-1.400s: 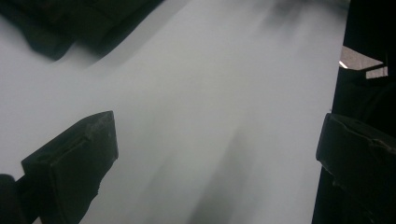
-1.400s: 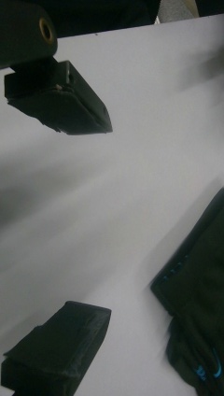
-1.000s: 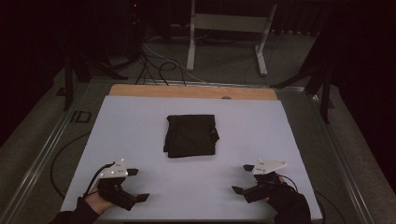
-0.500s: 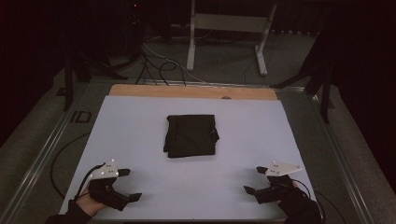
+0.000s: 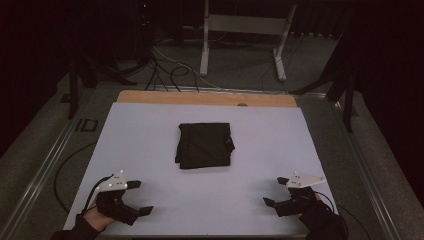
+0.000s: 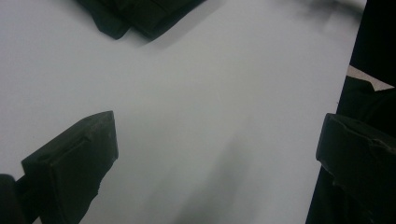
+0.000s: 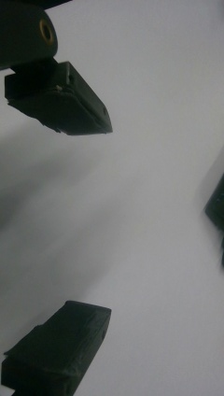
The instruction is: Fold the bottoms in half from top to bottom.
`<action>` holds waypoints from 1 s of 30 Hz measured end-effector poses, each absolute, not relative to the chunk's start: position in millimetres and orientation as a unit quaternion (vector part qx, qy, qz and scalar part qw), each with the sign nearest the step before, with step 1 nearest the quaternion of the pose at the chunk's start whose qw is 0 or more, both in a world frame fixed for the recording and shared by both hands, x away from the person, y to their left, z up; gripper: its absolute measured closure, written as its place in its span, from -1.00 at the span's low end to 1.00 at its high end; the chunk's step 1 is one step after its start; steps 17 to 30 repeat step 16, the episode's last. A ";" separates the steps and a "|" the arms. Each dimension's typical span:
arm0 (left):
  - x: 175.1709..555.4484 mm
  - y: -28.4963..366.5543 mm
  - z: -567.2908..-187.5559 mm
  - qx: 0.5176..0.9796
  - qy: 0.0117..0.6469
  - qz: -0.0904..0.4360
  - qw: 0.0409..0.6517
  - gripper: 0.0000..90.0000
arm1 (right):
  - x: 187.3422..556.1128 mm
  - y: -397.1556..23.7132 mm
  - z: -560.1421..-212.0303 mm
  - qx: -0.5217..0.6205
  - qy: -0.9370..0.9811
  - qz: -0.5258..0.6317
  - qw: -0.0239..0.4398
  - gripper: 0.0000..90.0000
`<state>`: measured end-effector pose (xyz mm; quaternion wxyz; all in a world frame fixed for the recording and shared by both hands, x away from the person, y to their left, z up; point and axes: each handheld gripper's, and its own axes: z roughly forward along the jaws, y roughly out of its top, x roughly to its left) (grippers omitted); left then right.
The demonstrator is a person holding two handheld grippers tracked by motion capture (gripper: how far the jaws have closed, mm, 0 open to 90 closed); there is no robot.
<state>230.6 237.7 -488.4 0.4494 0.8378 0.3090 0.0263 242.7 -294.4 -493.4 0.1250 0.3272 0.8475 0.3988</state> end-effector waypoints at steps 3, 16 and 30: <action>230.7 236.8 -488.4 0.837 0.310 0.028 0.450 -1.00 | 242.7 -293.2 -493.0 0.328 0.847 0.401 0.121 -0.77; 230.1 233.8 -487.1 0.837 0.303 0.026 0.455 -1.00 | 243.9 -290.2 -493.6 0.321 0.848 0.403 0.120 -0.77; 230.1 233.8 -487.1 0.837 0.303 0.026 0.455 -1.00 | 243.9 -290.2 -493.6 0.321 0.848 0.403 0.120 -0.77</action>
